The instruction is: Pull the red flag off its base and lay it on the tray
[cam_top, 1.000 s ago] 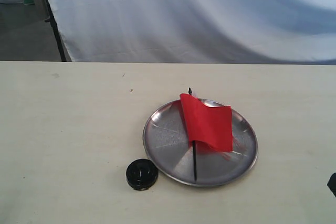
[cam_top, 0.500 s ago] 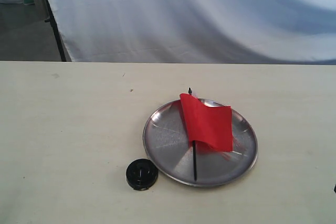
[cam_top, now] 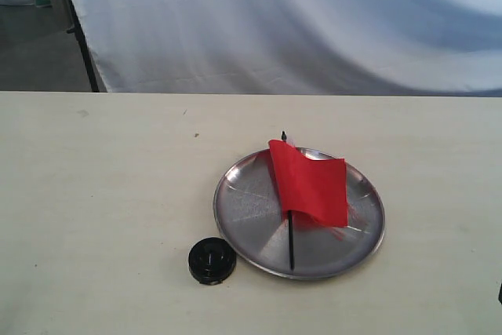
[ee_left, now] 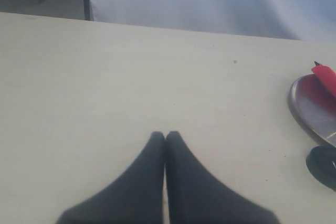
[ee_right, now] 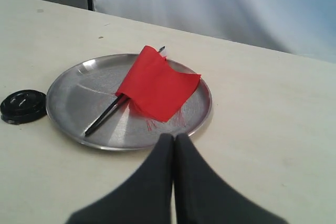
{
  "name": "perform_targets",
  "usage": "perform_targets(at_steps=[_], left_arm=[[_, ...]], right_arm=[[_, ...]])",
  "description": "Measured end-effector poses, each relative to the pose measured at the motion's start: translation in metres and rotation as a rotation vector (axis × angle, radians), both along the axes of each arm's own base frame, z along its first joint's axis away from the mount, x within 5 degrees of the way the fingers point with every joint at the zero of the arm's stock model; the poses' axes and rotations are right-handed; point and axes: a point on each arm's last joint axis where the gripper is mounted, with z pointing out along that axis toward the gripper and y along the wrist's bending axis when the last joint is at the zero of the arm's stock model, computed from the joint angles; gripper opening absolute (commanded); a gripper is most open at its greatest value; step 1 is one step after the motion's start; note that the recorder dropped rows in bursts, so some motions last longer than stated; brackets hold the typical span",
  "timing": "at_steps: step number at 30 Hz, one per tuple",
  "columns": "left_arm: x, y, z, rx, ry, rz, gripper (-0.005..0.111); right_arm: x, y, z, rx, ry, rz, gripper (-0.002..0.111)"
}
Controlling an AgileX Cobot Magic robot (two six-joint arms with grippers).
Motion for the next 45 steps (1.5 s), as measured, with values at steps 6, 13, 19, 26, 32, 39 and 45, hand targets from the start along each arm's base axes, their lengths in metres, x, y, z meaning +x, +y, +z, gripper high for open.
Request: perform_targets(at_steps=[6, 13, 19, 26, 32, 39, 45], left_arm=[[0.000, 0.000, 0.000, 0.000, 0.000, 0.000, 0.000], [0.000, 0.000, 0.000, 0.000, 0.000, 0.000, 0.000], [0.000, 0.000, 0.000, 0.000, 0.000, 0.000, 0.000], [0.000, 0.000, 0.000, 0.000, 0.000, 0.000, 0.000], [0.000, 0.000, 0.000, 0.000, 0.000, 0.000, 0.000], [0.000, 0.000, 0.000, 0.000, 0.000, 0.000, 0.000], [0.000, 0.000, 0.000, 0.000, 0.000, 0.000, 0.000]], right_arm=[[0.000, 0.000, 0.000, 0.054, 0.027, -0.016, 0.000], [0.000, 0.000, 0.000, 0.105, 0.054, -0.031, 0.000], [0.000, 0.000, -0.001, 0.111, 0.064, -0.034, 0.000], [0.001, -0.002, -0.001, 0.112, 0.062, -0.064, 0.000], [0.003, -0.007, -0.001, 0.115, 0.057, -0.166, 0.000], [0.004, -0.011, -0.001, 0.118, 0.052, -0.248, 0.000], [0.005, -0.014, -0.001, 0.119, 0.049, -0.307, 0.000]])
